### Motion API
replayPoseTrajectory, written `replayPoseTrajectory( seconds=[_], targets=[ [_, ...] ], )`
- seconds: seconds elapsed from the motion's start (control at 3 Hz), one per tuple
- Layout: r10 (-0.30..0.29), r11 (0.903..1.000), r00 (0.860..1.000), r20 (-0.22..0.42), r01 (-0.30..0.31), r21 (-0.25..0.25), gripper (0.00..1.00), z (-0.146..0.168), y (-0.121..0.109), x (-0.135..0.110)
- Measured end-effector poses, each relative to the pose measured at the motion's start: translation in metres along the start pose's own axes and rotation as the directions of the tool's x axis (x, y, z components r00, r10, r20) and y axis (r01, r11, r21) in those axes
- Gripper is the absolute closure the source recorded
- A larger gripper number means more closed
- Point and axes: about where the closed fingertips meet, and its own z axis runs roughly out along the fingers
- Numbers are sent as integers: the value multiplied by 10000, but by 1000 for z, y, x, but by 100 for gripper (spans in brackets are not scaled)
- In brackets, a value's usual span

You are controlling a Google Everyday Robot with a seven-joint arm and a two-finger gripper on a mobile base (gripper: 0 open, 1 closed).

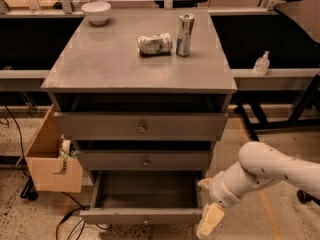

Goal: Close bottom drawer

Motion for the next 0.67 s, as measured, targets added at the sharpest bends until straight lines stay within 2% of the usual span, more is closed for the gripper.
replayPoseTrajectory(
  seconds=[0.33, 0.67],
  targets=[
    [-244, 9977, 9993, 284, 261, -625, 0, 52, -16, 28],
    [-254, 9954, 9971, 715, 318, -898, 0, 97, -28, 58]
  ],
)
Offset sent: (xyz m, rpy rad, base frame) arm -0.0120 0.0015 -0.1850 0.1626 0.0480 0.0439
